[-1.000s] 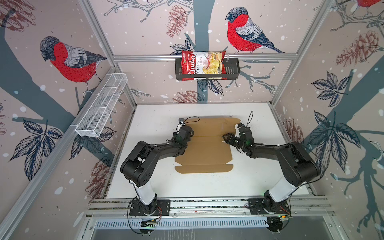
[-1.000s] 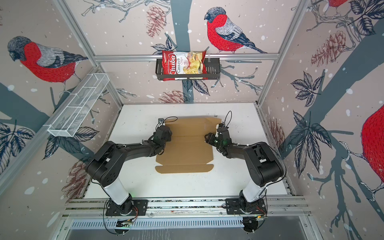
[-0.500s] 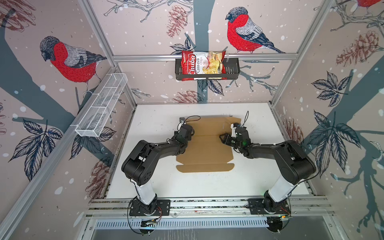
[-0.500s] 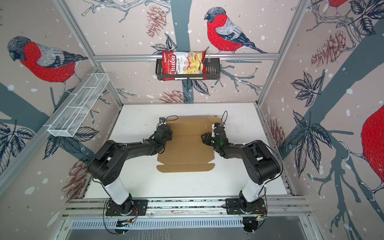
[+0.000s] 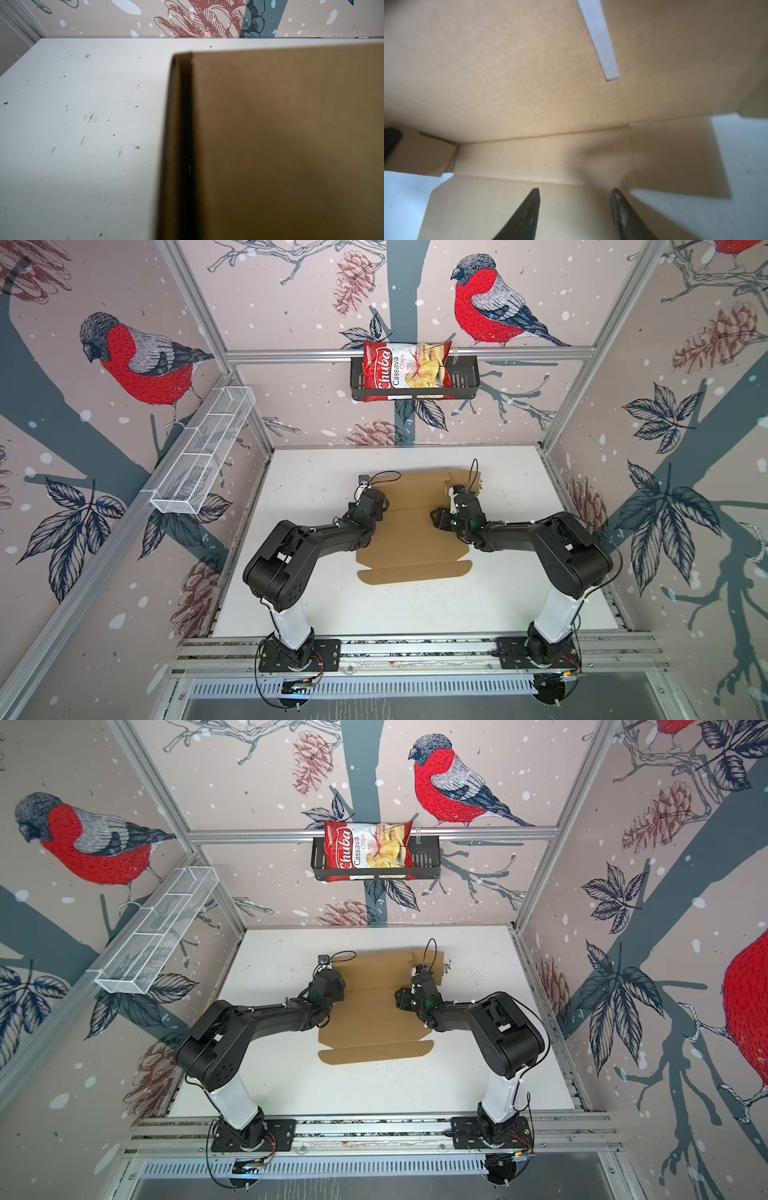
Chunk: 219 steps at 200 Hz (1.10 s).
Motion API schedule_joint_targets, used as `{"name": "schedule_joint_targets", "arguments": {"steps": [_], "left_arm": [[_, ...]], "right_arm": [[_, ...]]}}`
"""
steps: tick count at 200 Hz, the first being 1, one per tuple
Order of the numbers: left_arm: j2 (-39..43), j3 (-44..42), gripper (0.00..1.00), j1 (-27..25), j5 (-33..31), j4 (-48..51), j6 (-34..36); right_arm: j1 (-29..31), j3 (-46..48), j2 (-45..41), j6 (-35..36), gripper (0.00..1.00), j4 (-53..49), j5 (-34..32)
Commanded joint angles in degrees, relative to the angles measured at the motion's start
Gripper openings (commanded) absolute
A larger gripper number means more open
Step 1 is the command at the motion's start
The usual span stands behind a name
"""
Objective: Fold the paper box
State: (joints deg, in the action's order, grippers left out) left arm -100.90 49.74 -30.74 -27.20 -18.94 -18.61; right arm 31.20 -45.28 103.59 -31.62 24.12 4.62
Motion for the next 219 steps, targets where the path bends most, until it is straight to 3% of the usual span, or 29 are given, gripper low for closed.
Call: {"name": "schedule_joint_targets", "arguments": {"steps": [1, 89, 141, 185, 219], "left_arm": [[-1.4, -0.2, 0.00, 0.0, 3.0, 9.4, 1.5], [-2.6, -2.3, 0.00, -0.4, -2.9, 6.0, 0.0], [-2.3, -2.7, 0.00, -0.6, -3.2, 5.6, 0.8], [-2.6, -2.3, 0.00, -1.2, -3.6, 5.7, 2.6], [-2.6, -2.2, 0.00, -1.2, -3.6, 5.5, 2.9]], "right_arm": [[0.0, -0.2, 0.2, 1.2, 0.57, -0.5, 0.3], [-1.9, 5.0, -10.6, 4.8, 0.63, -4.7, 5.9], [-7.8, 9.5, -26.4, 6.3, 0.65, -14.5, 10.7], [-17.2, -0.8, -36.7, 8.8, 0.74, -27.5, 16.3], [-19.9, -13.6, -31.3, 10.1, 0.85, -33.6, 14.8]]}}
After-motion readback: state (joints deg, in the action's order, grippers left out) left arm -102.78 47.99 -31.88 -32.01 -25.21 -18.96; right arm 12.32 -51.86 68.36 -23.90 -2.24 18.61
